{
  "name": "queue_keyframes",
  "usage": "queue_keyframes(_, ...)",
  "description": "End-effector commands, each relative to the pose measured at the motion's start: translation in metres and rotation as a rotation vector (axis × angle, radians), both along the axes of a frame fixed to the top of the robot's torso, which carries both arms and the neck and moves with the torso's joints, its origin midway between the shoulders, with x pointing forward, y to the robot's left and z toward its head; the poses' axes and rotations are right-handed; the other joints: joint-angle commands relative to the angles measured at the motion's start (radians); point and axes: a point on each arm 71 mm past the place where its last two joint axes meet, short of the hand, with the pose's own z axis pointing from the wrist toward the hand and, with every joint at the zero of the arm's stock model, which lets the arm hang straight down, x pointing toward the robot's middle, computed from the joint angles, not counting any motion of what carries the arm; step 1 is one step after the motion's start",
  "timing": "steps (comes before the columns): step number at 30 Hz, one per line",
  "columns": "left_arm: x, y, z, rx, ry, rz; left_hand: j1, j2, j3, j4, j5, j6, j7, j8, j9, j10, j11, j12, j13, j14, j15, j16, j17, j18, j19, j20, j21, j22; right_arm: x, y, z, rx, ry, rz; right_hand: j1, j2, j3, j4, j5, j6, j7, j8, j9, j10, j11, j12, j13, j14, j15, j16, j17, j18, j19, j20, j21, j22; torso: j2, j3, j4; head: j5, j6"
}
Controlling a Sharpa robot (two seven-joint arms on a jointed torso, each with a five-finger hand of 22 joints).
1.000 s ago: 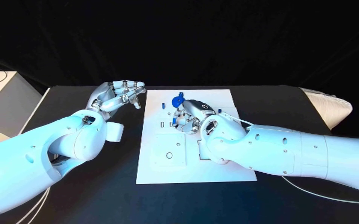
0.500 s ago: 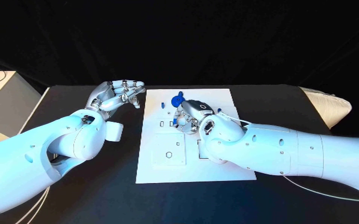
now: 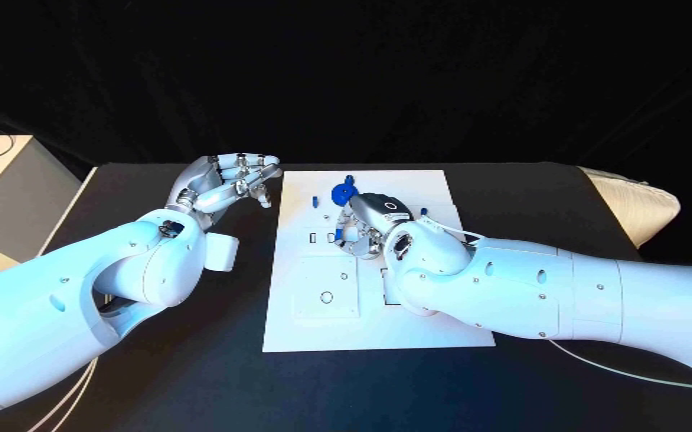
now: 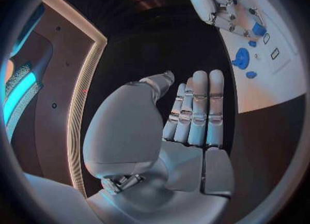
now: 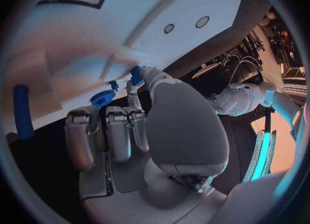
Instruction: Assemble the parts on the task board
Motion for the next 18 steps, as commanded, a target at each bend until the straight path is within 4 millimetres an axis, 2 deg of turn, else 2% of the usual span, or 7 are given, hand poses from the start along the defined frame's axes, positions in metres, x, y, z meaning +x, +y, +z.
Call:
queue_keyframes(1, -0.0005, -0.0021, 0.0006, -0.006, -0.004, -0.019, -0.01, -0.003, 0.005, -0.001, 0.0, 0.002, 0.005, -0.005, 0.001, -0.001, 0.001, -0.001, 0.001, -0.006, 0.001, 0.007, -0.001, 0.014, -0.007, 0.002, 0.006, 0.001, -0.0007, 0.0007, -0.0022, -0.028, 0.002, 0.008, -0.011, -0.002, -0.003, 0.005, 0.006, -0.002, 0.001, 0.005, -0.001, 0.104, -0.007, 0.002, 0.263, 0.104, -0.001, 0.004, 0.263, -0.014, 0.105, -0.001, 0.005, 0.263, 0.0, 0.0001, 0.0003, 0.002, -0.001)
queue_keyframes(8, -0.0005, -0.002, 0.0004, -0.005, -0.002, -0.019, -0.01, -0.003, 0.005, -0.001, 0.0, 0.002, 0.005, -0.005, 0.001, -0.001, 0.001, -0.001, 0.001, -0.006, 0.001, 0.007, -0.001, 0.014, -0.007, 0.002, 0.006, 0.001, -0.0006, 0.0006, -0.0023, -0.024, 0.0, 0.007, -0.028, -0.017, -0.019, 0.011, -0.001, -0.019, 0.006, -0.001, -0.005, 0.104, -0.003, 0.002, 0.263, 0.104, 0.002, 0.004, 0.263, -0.014, 0.105, 0.001, 0.005, 0.263, 0.001, 0.0, -0.0013, 0.003, 0.0)
queue_keyframes(18, -0.0004, -0.0017, 0.0001, -0.005, 0.0, -0.019, -0.01, -0.003, 0.006, -0.002, 0.0, 0.001, 0.006, -0.005, 0.001, -0.002, 0.001, -0.001, 0.001, -0.006, 0.001, 0.007, -0.001, 0.014, -0.008, 0.002, 0.007, 0.002, -0.0002, -0.0002, -0.0023, -0.014, -0.002, 0.012, -0.048, -0.028, -0.088, 0.014, -0.05, -0.088, 0.029, -0.033, -0.022, 0.104, 0.018, 0.002, 0.263, 0.104, 0.019, 0.004, 0.263, -0.014, 0.105, 0.016, 0.005, 0.263, 0.0, 0.0, -0.0008, 0.002, -0.002)
